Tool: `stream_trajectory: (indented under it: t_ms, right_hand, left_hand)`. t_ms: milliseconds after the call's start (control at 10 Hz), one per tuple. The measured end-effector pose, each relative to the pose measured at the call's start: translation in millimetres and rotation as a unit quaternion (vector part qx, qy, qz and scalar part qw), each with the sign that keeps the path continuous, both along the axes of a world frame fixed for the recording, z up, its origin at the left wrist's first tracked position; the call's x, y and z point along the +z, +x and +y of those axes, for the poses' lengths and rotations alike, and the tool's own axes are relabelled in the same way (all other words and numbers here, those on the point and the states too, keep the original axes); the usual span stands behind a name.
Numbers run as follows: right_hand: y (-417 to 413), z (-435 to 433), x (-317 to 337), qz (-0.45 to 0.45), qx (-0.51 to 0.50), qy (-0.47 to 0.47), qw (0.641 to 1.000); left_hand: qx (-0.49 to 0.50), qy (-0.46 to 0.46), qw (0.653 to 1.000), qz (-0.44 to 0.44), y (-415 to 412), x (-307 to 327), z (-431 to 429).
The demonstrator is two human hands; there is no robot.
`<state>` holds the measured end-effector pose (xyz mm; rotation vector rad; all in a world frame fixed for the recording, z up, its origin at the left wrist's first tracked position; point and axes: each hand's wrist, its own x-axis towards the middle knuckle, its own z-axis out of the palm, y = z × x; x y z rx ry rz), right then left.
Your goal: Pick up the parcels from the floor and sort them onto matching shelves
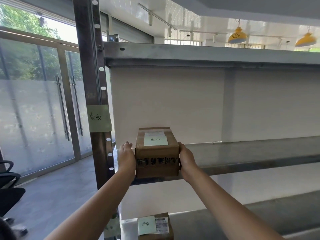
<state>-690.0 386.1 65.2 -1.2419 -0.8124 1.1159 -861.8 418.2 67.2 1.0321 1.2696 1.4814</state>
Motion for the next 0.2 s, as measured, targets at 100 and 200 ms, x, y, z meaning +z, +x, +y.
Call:
stream_trajectory:
  t_ms: [100,200]
  right_hand:
    - [3.0,-10.9,1.1,-0.034,-0.029,0.014,0.999]
    - [5.0,-18.4,6.7,-0.066,-0.037,0.047,0.996]
  left_hand:
    - [0.0,0.053,0.997,0.055,-2.4,3.0,-13.3]
    - [0.012,0.133,0.984,0.114,1.1,12.2,-21.8]
